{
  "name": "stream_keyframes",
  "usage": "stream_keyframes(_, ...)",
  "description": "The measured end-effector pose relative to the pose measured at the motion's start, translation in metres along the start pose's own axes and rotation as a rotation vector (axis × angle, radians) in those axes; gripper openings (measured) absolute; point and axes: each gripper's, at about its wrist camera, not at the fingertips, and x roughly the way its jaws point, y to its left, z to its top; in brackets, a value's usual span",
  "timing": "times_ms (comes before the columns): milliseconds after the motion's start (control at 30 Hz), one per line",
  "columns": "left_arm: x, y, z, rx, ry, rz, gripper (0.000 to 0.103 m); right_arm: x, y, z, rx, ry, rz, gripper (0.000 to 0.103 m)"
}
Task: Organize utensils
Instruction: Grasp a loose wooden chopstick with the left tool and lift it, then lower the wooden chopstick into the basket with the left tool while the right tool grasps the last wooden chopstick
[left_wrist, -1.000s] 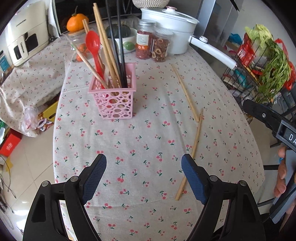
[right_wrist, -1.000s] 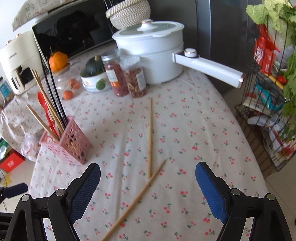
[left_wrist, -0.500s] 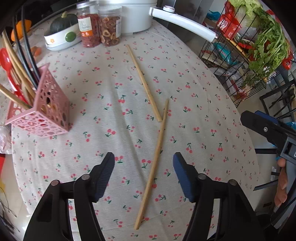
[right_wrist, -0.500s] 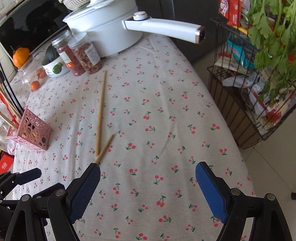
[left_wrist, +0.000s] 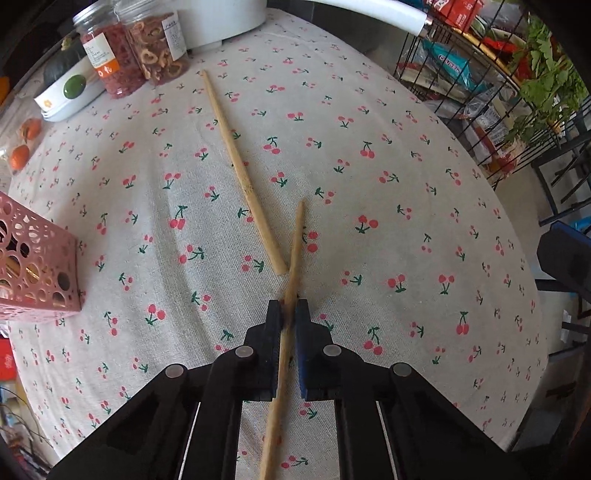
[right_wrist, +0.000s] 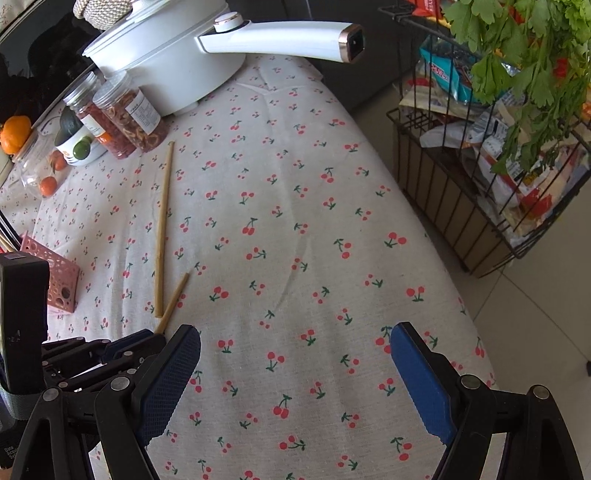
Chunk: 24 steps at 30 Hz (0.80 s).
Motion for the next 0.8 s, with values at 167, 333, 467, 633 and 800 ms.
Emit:
stream_keyframes(167,-0.029,0.019,-0.016,-0.043,-0.050,-0.025,0.006,0.000,0.004,-0.003,-0.004,0.001,-0.016,0.088)
stream_keyframes(333,-0.079,0.046,-0.036,-0.080,-0.136,-0.042,0.006,-0.002,0.008,-0.002,0.024,-0.016,-0.022,0.088)
stream_keyframes(467,-0.113,0.070,-0.061,-0.120,-0.221,-0.085,0.006,-0.001,0.021,-0.002,0.045,-0.020,0.003,0.088)
stream_keyframes(633,-0.140,0.096,-0.086,-0.170,-0.323,-0.151,0.006,0.018,0.054,0.002,-0.005,0.013,-0.009,0.088)
stream_keyframes(800,-0.156,0.117,-0.105,-0.172,-0.380,-0.171,0.006,0.045,0.090,0.016,-0.029,0.043,0.002,0.088)
